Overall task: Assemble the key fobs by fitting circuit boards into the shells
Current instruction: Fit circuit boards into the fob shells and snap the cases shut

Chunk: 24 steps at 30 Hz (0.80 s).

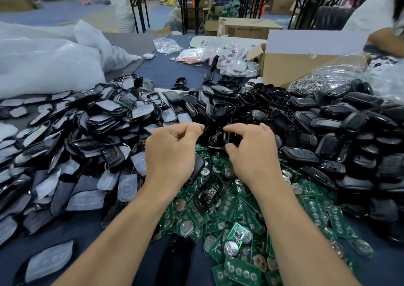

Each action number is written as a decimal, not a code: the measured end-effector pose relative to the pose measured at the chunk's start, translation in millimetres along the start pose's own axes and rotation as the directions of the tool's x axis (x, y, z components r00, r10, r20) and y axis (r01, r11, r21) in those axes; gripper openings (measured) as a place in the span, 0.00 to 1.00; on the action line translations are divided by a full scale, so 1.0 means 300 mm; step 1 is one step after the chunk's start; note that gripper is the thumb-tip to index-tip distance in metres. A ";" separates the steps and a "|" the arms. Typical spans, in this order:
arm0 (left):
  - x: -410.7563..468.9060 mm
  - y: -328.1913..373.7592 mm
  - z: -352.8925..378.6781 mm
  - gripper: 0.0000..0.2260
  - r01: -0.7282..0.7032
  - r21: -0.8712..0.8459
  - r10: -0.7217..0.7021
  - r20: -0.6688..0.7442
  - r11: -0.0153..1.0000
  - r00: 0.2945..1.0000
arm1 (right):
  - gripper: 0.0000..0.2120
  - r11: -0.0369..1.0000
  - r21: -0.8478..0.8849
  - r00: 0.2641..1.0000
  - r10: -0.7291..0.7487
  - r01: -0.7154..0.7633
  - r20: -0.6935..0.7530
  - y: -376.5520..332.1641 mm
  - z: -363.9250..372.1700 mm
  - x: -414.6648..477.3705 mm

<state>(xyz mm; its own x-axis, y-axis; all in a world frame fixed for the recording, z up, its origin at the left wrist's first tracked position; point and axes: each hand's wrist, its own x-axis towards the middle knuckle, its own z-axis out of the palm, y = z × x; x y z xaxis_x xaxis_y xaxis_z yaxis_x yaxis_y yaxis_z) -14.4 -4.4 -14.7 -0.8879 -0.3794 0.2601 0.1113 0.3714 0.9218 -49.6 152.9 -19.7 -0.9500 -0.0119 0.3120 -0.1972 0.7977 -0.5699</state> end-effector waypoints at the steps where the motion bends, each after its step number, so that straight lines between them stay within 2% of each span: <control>1: 0.000 -0.003 0.001 0.10 -0.008 0.012 0.008 -0.002 1.000 1.000 | 0.15 0.999 0.042 0.999 0.023 -0.022 -0.034 -0.003 -0.006 -0.005; 4: -0.001 -0.010 0.005 0.12 -0.064 0.096 0.062 0.016 0.993 0.998 | 0.12 0.980 0.191 0.978 0.093 -0.057 -0.186 -0.007 -0.020 -0.018; 6: -0.005 -0.017 0.010 0.09 -0.083 0.076 0.079 0.049 0.994 0.996 | 0.11 0.913 0.400 0.959 0.179 -0.078 -0.221 -0.009 -0.026 -0.014; 7: -0.004 -0.023 0.012 0.11 -0.074 0.039 0.070 0.082 0.997 0.994 | 0.11 0.815 0.568 0.954 0.250 -0.115 -0.166 -0.015 -0.029 -0.007; 9: 0.003 -0.031 0.013 0.22 -0.044 -0.062 0.055 0.177 0.997 0.983 | 0.12 0.525 0.819 0.935 0.352 -0.229 0.036 -0.034 -0.033 -0.002; 11: 0.012 -0.028 0.009 0.28 -0.051 -0.144 0.085 0.239 0.988 0.967 | 0.10 0.300 0.890 0.903 0.365 -0.345 0.227 -0.046 -0.040 -0.002; 12: 0.017 -0.026 0.007 0.28 -0.058 -0.185 0.102 0.242 0.981 0.965 | 0.10 0.246 0.887 0.892 0.339 -0.391 0.299 -0.047 -0.045 -0.003; 13: 0.019 -0.021 0.006 0.26 -0.060 -0.229 0.116 0.237 0.972 0.965 | 0.09 0.241 0.870 0.888 0.290 -0.429 0.358 -0.048 -0.050 -0.007; 16: 0.022 -0.004 0.002 0.14 -0.026 -0.335 0.112 0.240 0.942 0.964 | 0.08 0.334 0.803 0.866 0.097 -0.493 0.491 -0.069 -0.049 -0.028; 18: 0.026 0.002 -0.006 0.09 0.064 -0.407 0.048 0.258 0.911 0.965 | 0.08 0.313 0.811 0.865 0.079 -0.493 0.495 -0.089 -0.044 -0.037; 19: 0.028 0.000 -0.014 0.11 0.089 -0.420 0.032 0.273 0.903 0.962 | 0.07 0.279 0.829 0.874 0.116 -0.484 0.471 -0.094 -0.042 -0.036; 21: 0.032 -0.007 -0.029 0.18 0.053 -0.385 0.071 0.300 0.921 0.951 | 0.07 0.206 0.857 0.878 0.186 -0.473 0.440 -0.094 -0.042 -0.031; 22: 0.030 -0.004 -0.035 0.20 0.026 -0.365 0.098 0.317 0.931 0.943 | 0.08 0.200 0.854 0.875 0.183 -0.480 0.449 -0.094 -0.044 -0.030; 24: 0.027 0.002 -0.040 0.22 0.021 -0.380 0.118 0.338 0.925 0.934 | 0.10 0.273 0.827 0.870 0.113 -0.491 0.479 -0.094 -0.040 -0.036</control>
<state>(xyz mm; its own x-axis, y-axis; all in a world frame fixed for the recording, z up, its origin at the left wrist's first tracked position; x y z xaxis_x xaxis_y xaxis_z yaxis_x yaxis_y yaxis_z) -16.1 -17.4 -8.5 -0.9668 -0.0241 0.2546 0.2543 0.0137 0.9670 -30.9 138.0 2.1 -0.9651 -0.2092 -0.1573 0.2125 -0.2751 -0.9376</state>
